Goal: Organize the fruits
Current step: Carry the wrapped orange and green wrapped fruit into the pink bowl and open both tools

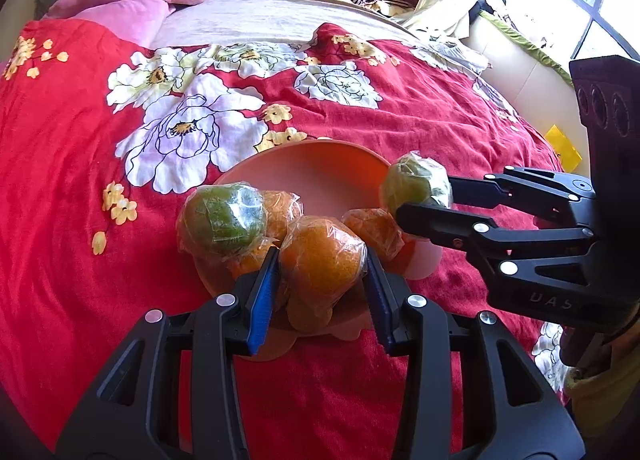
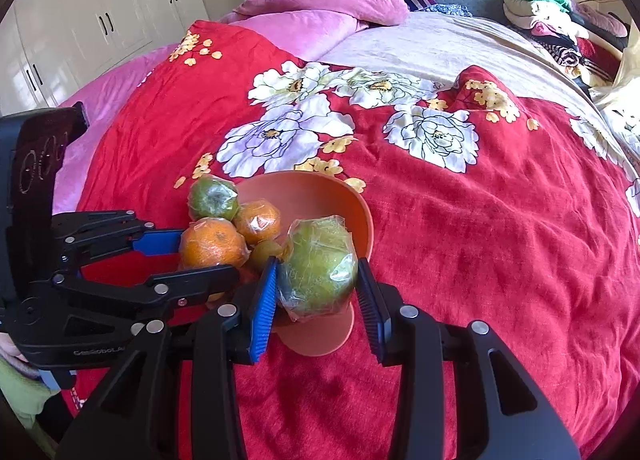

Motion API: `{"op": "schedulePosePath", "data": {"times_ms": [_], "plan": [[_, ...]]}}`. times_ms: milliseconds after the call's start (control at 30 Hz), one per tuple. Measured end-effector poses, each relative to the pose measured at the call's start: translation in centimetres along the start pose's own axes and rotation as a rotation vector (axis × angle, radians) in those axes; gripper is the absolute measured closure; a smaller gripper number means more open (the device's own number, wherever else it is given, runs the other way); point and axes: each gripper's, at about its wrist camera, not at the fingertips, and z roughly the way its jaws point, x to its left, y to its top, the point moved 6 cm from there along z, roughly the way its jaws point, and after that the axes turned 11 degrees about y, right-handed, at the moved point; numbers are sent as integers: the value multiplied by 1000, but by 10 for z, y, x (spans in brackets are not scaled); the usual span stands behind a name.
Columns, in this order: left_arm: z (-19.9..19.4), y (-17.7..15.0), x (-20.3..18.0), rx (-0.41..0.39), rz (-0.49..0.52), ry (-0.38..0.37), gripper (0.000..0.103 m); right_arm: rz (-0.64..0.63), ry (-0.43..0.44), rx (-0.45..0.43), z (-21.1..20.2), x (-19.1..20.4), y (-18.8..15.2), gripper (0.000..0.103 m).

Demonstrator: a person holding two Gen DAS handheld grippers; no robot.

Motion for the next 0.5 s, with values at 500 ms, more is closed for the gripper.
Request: {"op": "schedulePosePath", "data": {"times_ms": [500], "plan": [[0, 0, -1, -2, 2, 3, 69, 1, -16, -35, -3, -2, 2, 58]]}}
